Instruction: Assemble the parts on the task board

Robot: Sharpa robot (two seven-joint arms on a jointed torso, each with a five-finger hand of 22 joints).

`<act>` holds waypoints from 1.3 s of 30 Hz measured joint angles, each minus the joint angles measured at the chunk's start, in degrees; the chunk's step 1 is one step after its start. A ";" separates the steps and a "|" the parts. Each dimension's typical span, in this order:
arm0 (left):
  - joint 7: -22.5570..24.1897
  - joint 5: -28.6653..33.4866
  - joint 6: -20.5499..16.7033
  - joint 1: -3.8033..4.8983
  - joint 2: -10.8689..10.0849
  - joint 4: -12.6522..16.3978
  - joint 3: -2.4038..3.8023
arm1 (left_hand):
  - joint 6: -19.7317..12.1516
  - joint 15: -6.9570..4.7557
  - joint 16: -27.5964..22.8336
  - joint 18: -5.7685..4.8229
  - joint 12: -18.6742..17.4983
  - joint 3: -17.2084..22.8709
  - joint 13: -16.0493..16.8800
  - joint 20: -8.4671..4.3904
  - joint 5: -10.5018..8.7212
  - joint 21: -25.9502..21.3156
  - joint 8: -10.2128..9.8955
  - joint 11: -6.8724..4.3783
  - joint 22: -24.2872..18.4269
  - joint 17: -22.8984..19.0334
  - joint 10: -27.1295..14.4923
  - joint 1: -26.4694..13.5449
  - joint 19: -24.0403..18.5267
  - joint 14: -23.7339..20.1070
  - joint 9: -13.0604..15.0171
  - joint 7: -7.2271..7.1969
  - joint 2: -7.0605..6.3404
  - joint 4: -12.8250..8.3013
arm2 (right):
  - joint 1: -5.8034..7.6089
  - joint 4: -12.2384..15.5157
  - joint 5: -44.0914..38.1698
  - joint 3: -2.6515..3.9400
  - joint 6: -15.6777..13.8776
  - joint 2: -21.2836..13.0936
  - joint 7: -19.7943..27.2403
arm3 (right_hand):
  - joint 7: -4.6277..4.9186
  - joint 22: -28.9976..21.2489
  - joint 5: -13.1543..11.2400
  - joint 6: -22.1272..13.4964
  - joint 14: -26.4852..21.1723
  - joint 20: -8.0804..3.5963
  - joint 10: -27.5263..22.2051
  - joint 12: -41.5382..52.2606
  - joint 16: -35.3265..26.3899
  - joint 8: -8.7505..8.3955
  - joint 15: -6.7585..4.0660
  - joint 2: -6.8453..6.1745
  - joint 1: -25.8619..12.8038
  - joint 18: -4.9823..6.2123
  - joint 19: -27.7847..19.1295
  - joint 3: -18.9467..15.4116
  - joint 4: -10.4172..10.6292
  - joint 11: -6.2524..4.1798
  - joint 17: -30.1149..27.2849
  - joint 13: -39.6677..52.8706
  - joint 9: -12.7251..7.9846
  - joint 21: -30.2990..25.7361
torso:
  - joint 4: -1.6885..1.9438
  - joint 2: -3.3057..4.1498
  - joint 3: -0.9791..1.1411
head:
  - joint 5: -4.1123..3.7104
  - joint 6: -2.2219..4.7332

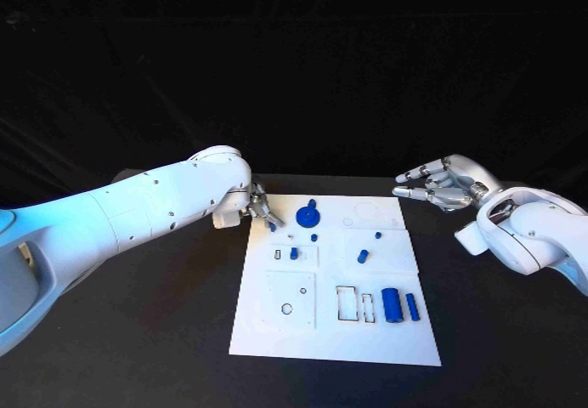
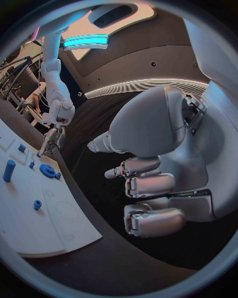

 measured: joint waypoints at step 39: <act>3.28 8.40 -13.11 -2.68 -12.56 19.58 -0.74 | -1.18 -0.19 0.00 0.00 -1.04 27.14 -1.38 -0.28 4.93 1.12 0.05 -0.53 -0.01 -0.01 1.19 0.88 -0.13 0.19 2.54 1.28 -11.24 0.21 | -0.01 -0.10 0.00 -0.01 0.13 -0.31 -0.05 | 0.00 -0.03 0.00 0.00 0.00 0.00 0.00 0.00 0.00 0.00 0.00 0.22 0.23 0.00 0.00 0.00 0.00 0.00 -0.02 0.00 -0.02 0.00 | 0.19 -0.12 0.04 | 0.17 -0.30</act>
